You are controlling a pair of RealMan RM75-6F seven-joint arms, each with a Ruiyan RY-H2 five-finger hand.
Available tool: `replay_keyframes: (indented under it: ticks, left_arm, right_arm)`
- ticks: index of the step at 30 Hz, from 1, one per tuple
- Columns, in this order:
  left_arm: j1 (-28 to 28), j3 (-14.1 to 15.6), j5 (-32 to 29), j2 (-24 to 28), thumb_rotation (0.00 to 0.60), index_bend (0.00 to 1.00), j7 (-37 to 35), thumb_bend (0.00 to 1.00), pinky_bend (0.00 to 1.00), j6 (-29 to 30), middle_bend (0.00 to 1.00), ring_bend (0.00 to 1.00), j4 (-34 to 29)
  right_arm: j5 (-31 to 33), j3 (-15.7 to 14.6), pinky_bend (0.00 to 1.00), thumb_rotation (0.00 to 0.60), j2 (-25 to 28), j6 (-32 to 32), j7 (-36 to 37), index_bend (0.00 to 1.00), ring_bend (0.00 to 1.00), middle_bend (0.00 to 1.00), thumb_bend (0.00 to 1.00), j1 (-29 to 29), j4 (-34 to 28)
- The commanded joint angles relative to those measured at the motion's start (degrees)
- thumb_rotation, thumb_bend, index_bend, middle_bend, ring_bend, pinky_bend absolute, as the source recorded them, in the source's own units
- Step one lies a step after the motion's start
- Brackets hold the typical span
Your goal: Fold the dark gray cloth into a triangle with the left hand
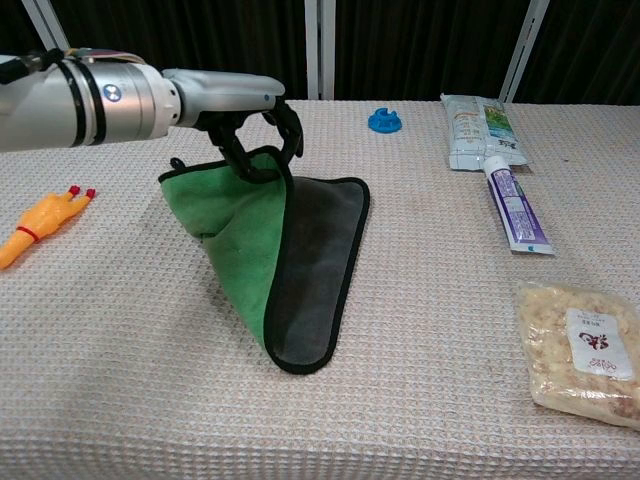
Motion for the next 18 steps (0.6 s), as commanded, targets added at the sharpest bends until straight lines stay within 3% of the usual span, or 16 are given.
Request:
replay_keyframes:
  ticks: [1, 18]
  left_arm:
    - [-4.9, -0.7, -6.3, -2.8, 0.6, 0.63, 3.3, 0.54, 0.14, -2.5, 0.26, 0.19, 4.1]
    - [-19.9, 4.0, -23.6, -13.7, 0.6, 0.62, 9.7, 0.54, 0.14, -7.3, 0.24, 0.19, 19.8]
  right_arm:
    - [0.1, 0.0, 0.04, 0.6, 0.1, -0.1, -0.1, 0.1, 0.0, 0.14, 0.29, -0.1, 0.0]
    - [0.8, 0.0, 0.04, 0.6, 0.8, -0.1, 0.9, 0.1, 0.0, 0.14, 0.29, -1.2, 0.5]
